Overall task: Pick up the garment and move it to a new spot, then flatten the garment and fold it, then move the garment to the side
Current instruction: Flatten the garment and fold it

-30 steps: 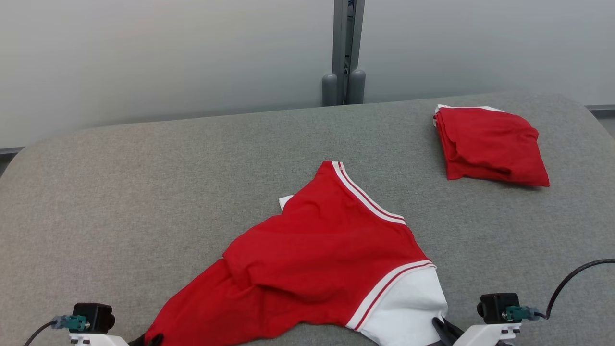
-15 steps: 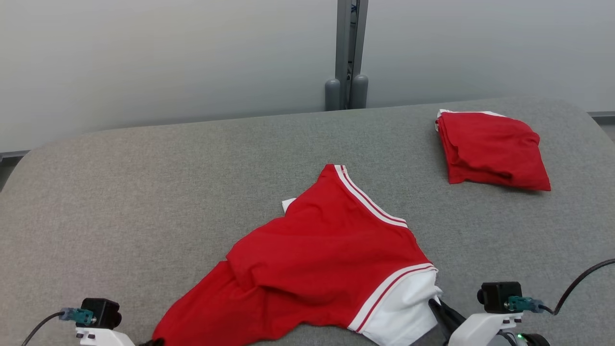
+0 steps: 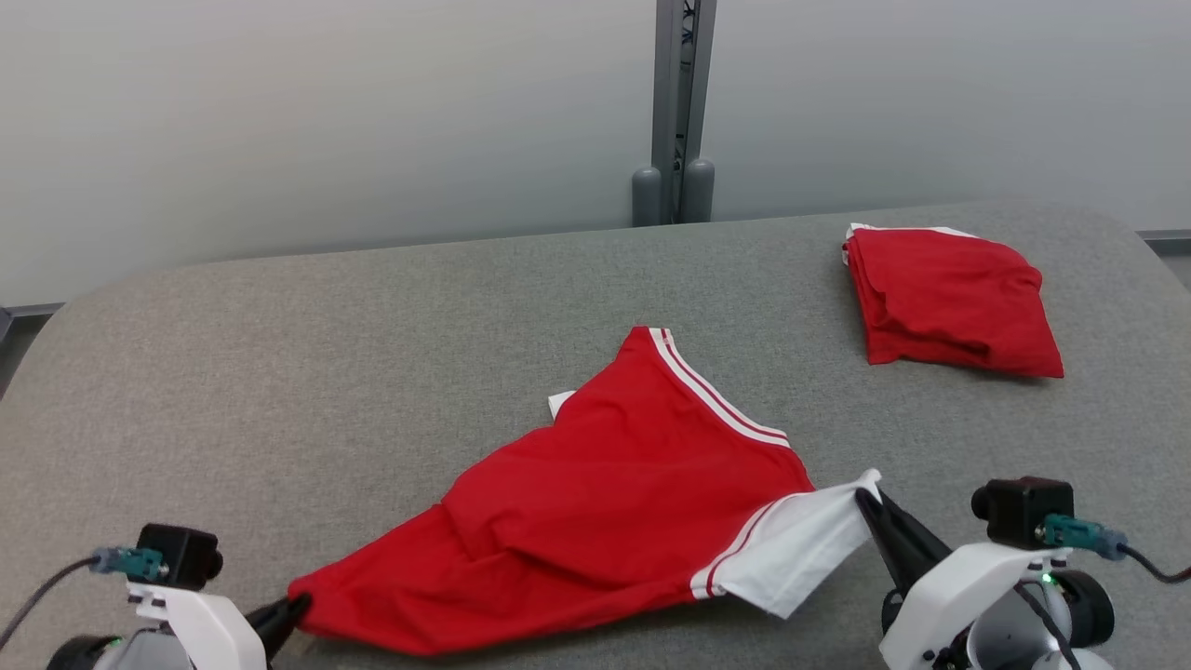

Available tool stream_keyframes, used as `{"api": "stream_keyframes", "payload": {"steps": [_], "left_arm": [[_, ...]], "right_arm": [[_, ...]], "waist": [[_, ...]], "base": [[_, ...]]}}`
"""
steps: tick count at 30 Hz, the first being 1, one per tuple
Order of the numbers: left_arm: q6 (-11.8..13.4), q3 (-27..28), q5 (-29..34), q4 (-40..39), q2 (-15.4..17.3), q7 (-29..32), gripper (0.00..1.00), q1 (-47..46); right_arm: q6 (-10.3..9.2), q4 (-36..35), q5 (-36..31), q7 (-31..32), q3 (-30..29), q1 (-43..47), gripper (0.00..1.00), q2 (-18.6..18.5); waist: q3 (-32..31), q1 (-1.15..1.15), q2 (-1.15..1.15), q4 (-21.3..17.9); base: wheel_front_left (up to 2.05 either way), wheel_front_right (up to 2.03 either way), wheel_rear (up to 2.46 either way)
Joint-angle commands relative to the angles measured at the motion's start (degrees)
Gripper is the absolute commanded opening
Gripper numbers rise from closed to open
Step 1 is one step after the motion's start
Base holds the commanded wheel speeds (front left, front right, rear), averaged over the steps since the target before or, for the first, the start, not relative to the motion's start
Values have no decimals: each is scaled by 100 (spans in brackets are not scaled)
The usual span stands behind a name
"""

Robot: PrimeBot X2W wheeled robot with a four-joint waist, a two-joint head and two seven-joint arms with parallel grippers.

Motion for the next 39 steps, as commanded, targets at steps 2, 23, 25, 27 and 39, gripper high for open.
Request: {"api": "stream_keyframes", "payload": {"steps": [2,23,25,27,39], "left_arm": [[81,96,155,-161,187,-36,0,-269],[-281,-126,460,222,719,239,0,-3895],[-283,-185,412,382,793,195,0,-4396],[-281,-198,395,468,843,172,0,-4679],[-282,-861,222,1411,886,-491,0,-7343]], "right_arm": [[3,-174,-17,24,-32,-249,0,-33],[3,1530,443,-1153,372,-4713,0,-37],[3,1761,376,-1206,422,-5231,0,-29],[3,1872,354,-1210,430,-5523,0,-29],[2,3444,176,-1865,213,-8687,0,-36]], "waist": [[14,0,0,-25],[1573,0,0,1],[1801,0,0,-1],[1938,0,0,-9],[3015,0,0,-29]], "base": [[0,0,0],[0,0,0],[0,0,0],[0,0,0],[0,0,0]]}}
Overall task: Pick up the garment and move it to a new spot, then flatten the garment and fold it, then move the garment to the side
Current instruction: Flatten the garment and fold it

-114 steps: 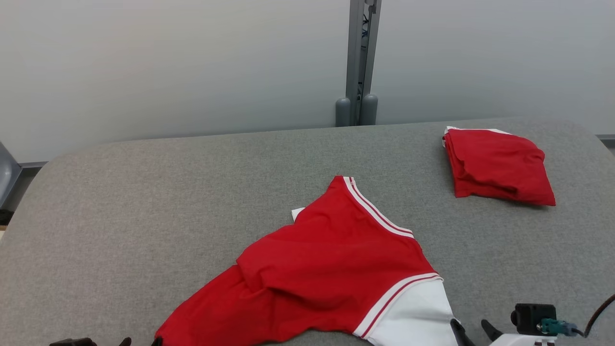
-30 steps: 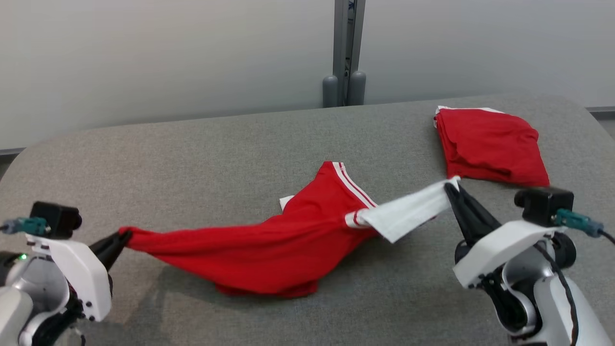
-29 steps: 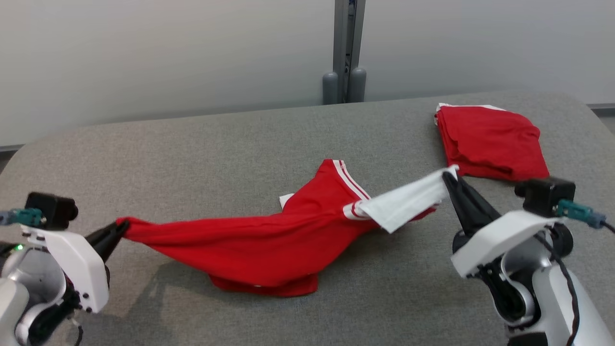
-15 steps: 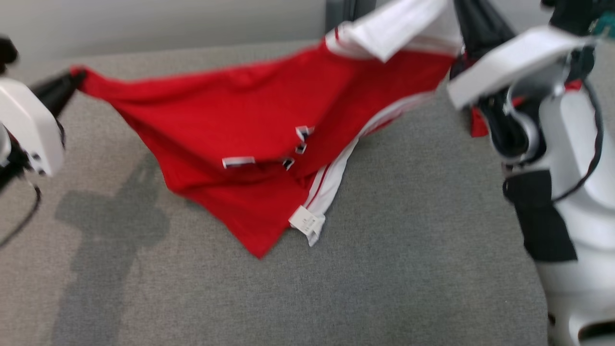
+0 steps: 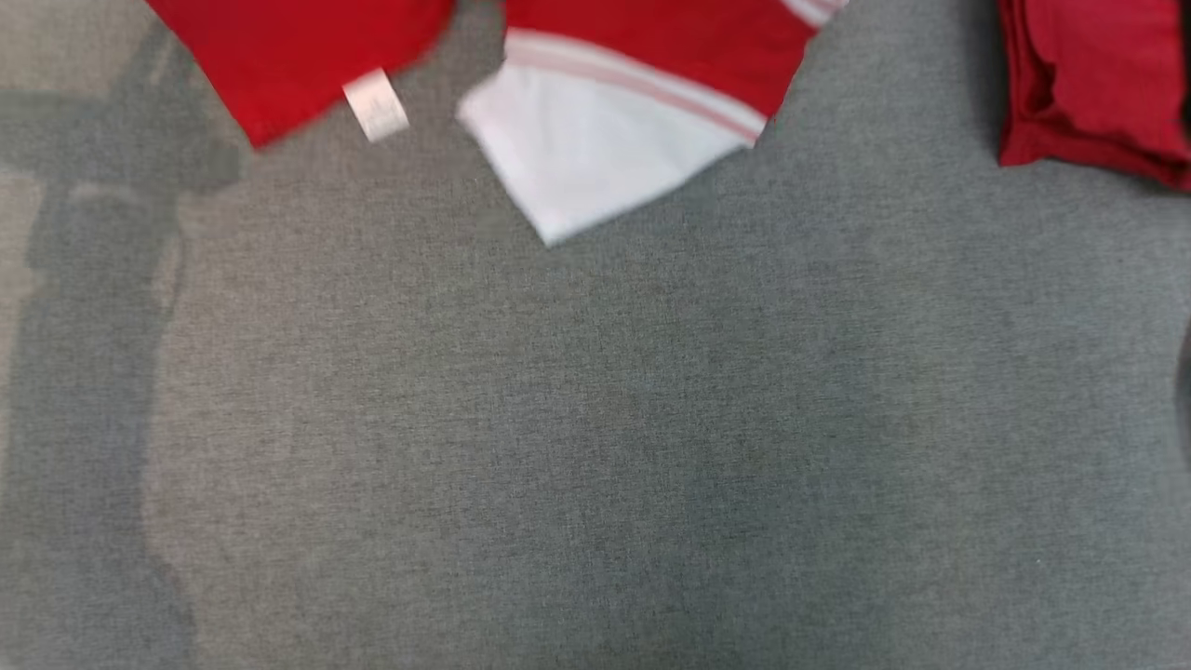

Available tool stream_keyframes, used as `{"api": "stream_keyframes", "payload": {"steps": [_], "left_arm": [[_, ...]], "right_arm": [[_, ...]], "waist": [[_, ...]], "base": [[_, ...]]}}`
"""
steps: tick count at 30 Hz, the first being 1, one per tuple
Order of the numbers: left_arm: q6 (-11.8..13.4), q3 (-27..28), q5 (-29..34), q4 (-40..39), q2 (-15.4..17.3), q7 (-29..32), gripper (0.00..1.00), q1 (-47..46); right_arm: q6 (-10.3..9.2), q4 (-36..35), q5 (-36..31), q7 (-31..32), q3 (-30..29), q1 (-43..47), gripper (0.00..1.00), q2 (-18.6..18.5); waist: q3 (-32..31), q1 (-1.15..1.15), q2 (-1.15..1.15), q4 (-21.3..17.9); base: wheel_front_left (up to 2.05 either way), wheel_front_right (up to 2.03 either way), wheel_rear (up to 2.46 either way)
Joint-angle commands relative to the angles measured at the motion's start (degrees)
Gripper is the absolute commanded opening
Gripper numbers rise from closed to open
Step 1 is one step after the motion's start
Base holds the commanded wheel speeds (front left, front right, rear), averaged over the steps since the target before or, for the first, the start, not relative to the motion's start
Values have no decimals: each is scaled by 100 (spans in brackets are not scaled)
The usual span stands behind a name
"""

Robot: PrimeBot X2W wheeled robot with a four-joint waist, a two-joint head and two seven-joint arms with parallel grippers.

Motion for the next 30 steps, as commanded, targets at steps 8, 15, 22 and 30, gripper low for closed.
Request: {"api": "stream_keyframes", "payload": {"steps": [8,15,22,30], "left_arm": [[2,-342,-299,707,-152,-845,0,-1184],[1,-991,-975,886,-237,-740,0,-987],[1,-1729,-1834,714,-13,-533,0,-122],[1,-2369,-2559,887,88,-192,0,1283]], "right_arm": [[1,664,-535,-851,-204,-1413,0,-36],[1,1085,-63,-691,516,-1239,0,-25],[1,1204,471,-394,1314,-121,0,-28],[2,689,1379,289,2276,1863,0,-312]], "waist": [[268,0,0,14],[157,0,0,7],[-175,0,0,-116],[-1227,0,0,-286]], "base": [[0,0,0],[0,0,0],[0,0,0],[0,0,0]]}}
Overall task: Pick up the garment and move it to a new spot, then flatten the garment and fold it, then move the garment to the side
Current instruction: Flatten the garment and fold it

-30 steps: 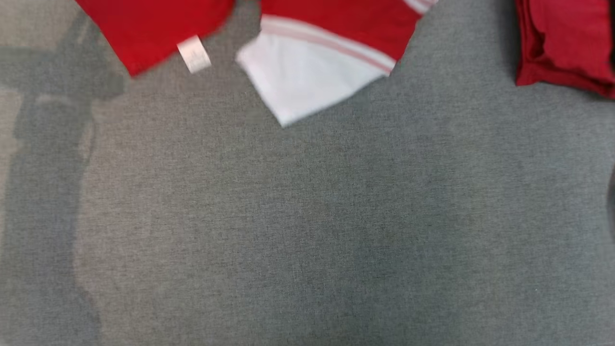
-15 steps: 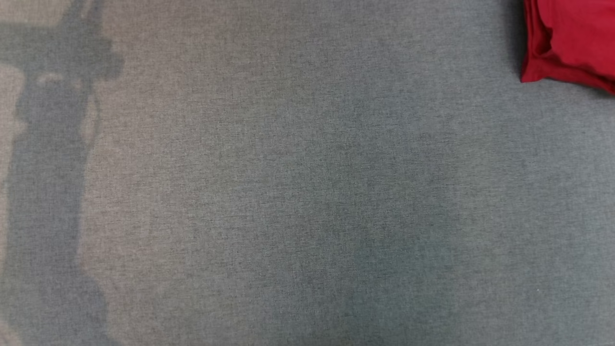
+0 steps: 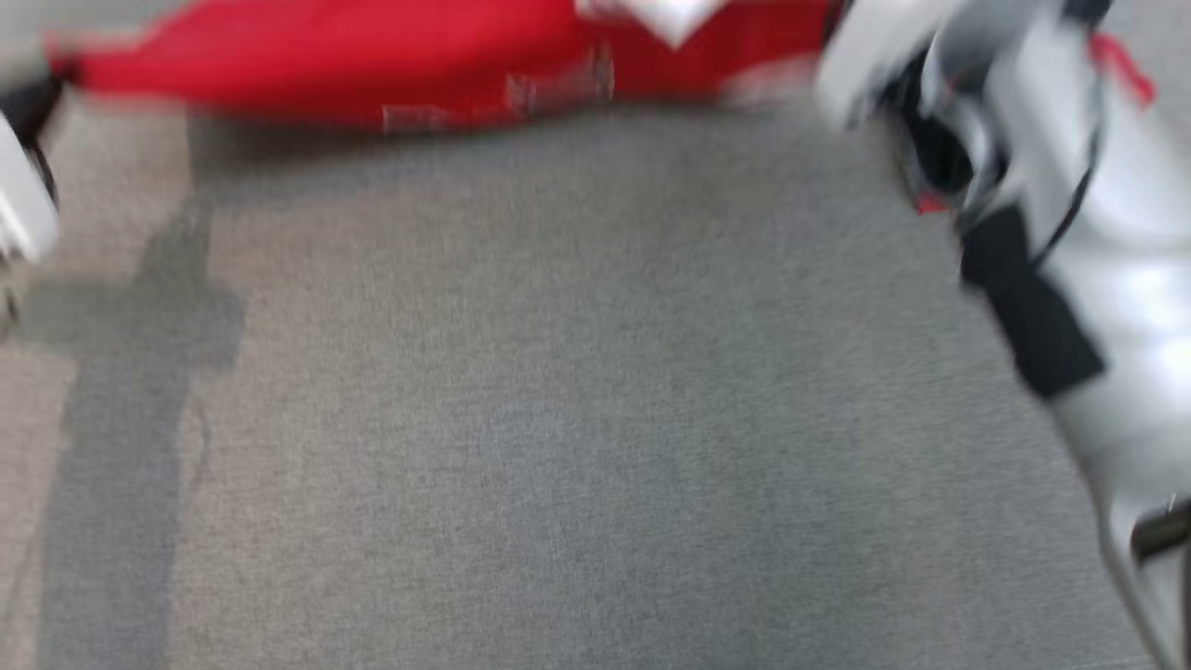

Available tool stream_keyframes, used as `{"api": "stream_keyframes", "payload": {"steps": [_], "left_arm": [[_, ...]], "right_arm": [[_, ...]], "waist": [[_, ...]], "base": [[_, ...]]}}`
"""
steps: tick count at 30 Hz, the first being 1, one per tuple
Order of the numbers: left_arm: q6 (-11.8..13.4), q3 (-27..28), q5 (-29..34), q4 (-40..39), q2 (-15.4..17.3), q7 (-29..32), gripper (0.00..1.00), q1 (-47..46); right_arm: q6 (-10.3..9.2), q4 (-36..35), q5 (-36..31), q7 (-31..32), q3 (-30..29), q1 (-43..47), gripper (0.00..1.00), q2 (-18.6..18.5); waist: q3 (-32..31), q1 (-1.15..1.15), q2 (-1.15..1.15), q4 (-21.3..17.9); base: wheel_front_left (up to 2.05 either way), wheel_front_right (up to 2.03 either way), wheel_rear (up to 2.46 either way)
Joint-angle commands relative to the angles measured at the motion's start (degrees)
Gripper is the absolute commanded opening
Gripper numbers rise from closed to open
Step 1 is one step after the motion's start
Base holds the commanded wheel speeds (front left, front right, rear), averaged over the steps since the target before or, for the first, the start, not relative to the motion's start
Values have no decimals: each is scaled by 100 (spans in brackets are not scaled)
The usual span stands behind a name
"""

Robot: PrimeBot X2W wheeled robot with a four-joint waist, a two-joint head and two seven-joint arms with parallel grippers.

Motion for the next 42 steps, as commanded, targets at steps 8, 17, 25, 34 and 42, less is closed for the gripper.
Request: {"api": "stream_keyframes", "payload": {"steps": [8,17,25,34,42], "left_arm": [[1,-511,-586,-93,45,887,0,1315],[1,-838,-1126,-1227,363,2085,0,2512],[204,-917,-1284,-2245,857,2618,0,3136],[407,-914,-1352,-2904,1132,2884,0,3182],[435,-795,-1434,-2791,1033,3108,0,2857]], "right_arm": [[2,-1030,888,1485,927,1715,0,-797],[2,-2914,1619,3029,1180,3596,0,-2290],[2,-4560,1616,4165,231,5479,0,-2964],[2,-5844,1001,5513,-1025,6347,0,-2527],[2,-5567,592,6343,-1584,5675,0,-1725]], "waist": [[-1410,0,0,-189],[-2191,0,0,-121],[-2341,0,0,-38],[-2264,0,0,8],[-2008,0,0,112]], "base": [[0,0,0],[0,0,0],[0,0,0],[0,0,0],[0,0,0]]}}
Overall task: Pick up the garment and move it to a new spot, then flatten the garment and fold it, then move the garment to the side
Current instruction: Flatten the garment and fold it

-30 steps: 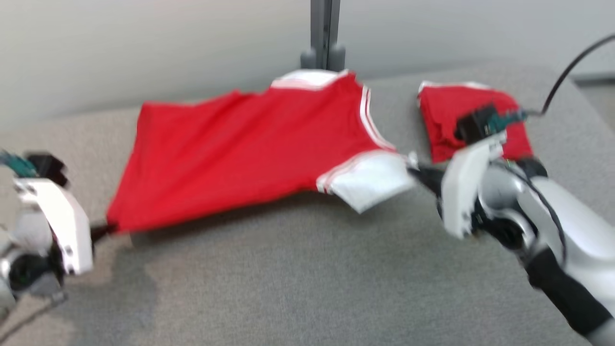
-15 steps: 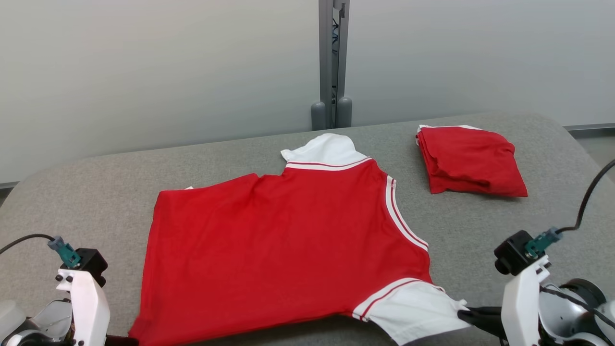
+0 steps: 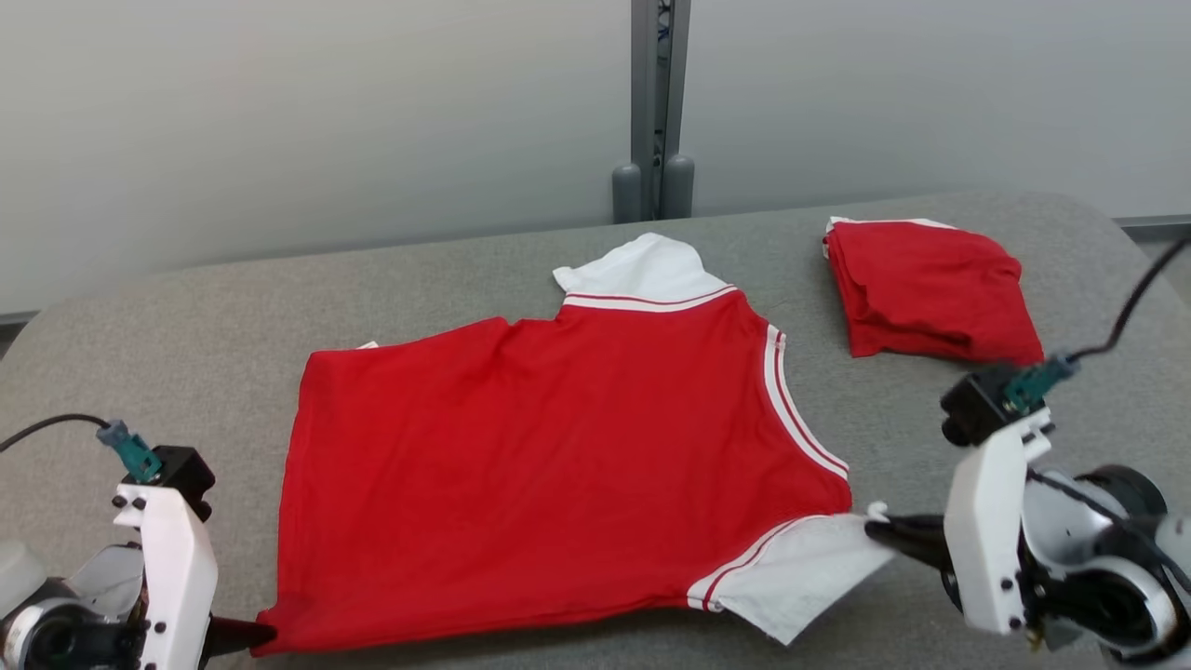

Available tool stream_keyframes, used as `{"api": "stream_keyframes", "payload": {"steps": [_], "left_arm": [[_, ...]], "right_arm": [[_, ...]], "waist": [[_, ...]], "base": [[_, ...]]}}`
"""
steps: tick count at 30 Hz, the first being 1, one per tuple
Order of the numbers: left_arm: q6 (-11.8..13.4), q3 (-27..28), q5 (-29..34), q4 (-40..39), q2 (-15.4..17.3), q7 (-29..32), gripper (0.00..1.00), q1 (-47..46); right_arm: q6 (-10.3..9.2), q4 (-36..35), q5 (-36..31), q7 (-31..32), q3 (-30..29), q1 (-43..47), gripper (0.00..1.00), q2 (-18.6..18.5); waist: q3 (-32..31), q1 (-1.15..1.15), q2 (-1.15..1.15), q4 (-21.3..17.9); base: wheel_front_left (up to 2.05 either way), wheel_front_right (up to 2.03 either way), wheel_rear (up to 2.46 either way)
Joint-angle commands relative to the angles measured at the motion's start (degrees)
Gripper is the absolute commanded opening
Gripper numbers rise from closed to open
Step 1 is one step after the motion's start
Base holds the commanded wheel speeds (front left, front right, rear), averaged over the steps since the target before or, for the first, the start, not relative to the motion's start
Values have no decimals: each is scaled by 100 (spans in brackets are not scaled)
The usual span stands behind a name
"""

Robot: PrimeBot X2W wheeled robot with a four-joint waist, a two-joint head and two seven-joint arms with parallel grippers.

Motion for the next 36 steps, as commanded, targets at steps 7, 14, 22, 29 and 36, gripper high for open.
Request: {"api": "stream_keyframes", "payload": {"steps": [7,14,22,29,36], "left_arm": [[-65,144,-106,513,-264,317,0,-464],[-251,274,-3,1022,-501,482,0,-969],[-367,373,76,1506,-862,490,0,-1352],[-399,417,289,1890,-1102,335,0,-1668],[-407,450,271,1877,-1151,233,0,-1699]], "right_arm": [[1,772,-417,408,-348,-919,0,592],[1,1355,-972,162,-625,-1699,0,866],[1,2014,-1417,-83,-440,-2329,0,1036],[1,2427,-1625,-381,-403,-2690,0,1152],[1,2704,-1718,-756,-351,-2878,0,1267]], "waist": [[521,0,0,188],[977,0,0,344],[1300,0,0,390],[1580,0,0,390],[1666,0,0,338]], "base": [[0,0,0],[0,0,0],[0,0,0],[0,0,0],[0,0,0]]}}
